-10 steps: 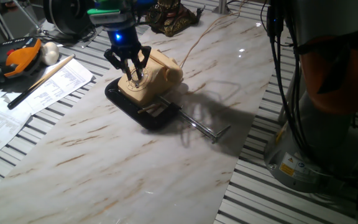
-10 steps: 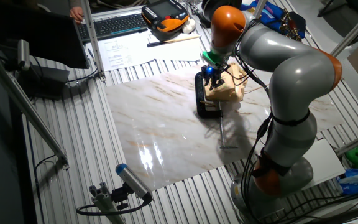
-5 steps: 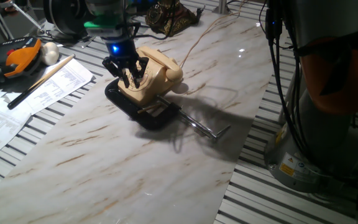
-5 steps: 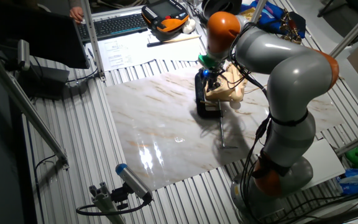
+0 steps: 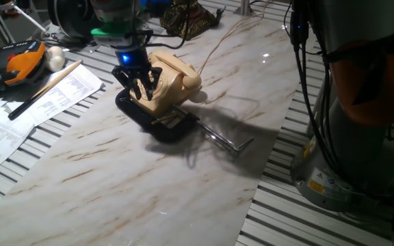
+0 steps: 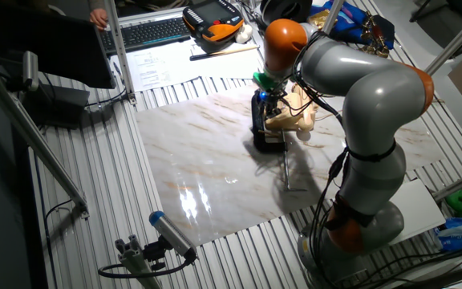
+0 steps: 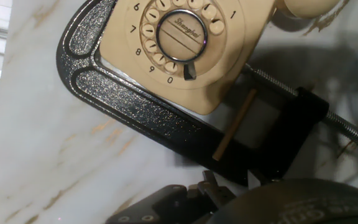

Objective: Dial a number on an old rotary phone

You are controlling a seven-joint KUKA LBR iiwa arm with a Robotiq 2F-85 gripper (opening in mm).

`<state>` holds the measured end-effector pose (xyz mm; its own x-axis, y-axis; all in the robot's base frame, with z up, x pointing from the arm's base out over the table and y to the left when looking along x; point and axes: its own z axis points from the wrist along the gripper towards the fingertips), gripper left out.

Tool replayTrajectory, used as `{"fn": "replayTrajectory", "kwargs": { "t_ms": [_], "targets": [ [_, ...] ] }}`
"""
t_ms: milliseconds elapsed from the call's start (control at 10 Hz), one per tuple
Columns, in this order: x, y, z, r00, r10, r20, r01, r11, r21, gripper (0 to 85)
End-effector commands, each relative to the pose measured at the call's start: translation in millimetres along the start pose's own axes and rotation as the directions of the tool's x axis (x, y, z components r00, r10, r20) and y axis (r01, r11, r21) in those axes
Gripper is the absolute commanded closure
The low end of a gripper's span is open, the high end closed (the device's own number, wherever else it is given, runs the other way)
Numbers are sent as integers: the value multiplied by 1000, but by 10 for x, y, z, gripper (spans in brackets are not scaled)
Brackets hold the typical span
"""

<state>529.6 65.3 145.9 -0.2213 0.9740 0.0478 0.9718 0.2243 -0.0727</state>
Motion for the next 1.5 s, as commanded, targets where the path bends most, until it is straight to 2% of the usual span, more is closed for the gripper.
{"fn": "replayTrajectory", "kwargs": {
  "t_ms": [0, 200, 400, 600, 800, 900, 1100, 1200, 1300, 1400],
  "targets": [
    [4, -4, 6, 1000, 6, 2, -6, 1000, 0, 510],
    [4, -4, 7, 1000, 12, -13, -12, 1000, 1, 510],
    [4, -4, 7, 1000, 13, -10, -12, 1000, 18, 510],
    [4, -4, 7, 999, 20, -49, -19, 999, 35, 510],
    [4, -4, 7, 999, 14, -51, -12, 999, 36, 510],
    [4, -4, 7, 998, 19, -60, -17, 999, 29, 510],
    [4, -4, 7, 993, 101, -60, -102, 994, -23, 510],
    [4, -4, 7, 990, 133, -42, -135, 990, -35, 510],
    [4, -4, 7, 987, 158, -37, -159, 986, -41, 510],
    [8, 18, 11, 981, 187, -48, -189, 981, -37, 510]
  ]
}}
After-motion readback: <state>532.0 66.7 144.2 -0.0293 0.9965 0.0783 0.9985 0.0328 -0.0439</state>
